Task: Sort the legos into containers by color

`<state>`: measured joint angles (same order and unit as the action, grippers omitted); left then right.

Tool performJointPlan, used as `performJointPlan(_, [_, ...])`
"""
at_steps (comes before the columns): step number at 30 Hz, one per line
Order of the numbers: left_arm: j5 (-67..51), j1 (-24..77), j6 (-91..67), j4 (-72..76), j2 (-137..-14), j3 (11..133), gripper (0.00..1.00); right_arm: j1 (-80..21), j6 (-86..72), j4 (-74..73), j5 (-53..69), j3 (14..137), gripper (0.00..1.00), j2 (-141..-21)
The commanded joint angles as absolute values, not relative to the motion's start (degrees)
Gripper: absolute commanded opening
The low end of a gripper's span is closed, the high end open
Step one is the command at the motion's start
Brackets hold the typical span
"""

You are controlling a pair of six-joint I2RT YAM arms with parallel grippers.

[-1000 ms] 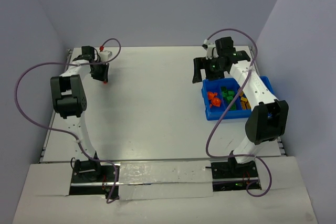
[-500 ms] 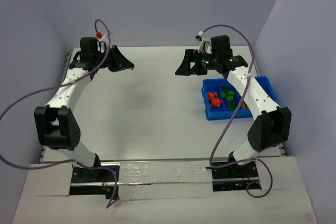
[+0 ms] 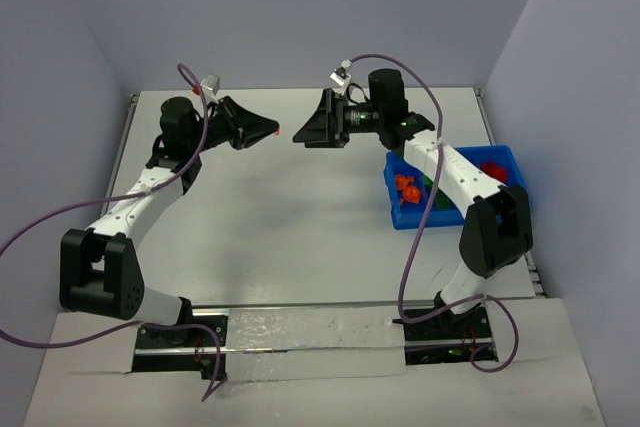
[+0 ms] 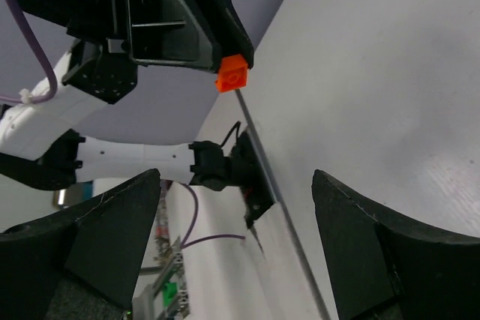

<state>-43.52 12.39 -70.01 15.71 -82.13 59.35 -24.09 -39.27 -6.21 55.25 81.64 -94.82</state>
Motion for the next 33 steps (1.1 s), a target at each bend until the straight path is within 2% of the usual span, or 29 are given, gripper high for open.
performJointPlan(1, [-44.0,13.5,-86.1,33.2,-80.5,55.6,0.0,-25.0,-48.6,5.8,60.8,81.1,0.86,-96.3])
performJointPlan(11, [-43.4,16.3,-91.7,37.2,-81.0,53.2,0.0,-25.8,-53.9,10.5,61.2,81.6,0.65,-98.3])
performJointPlan(17, [-43.2,17.0,-91.8,36.9,-81.4,52.9,0.0,-26.2,-55.7,12.3,61.8,81.5,0.57,-99.1])
performJointPlan(33, [-42.7,17.4,-93.0,36.5,-81.7,52.4,0.0,-26.5,-56.0,13.3,61.7,82.0,0.45,-99.1])
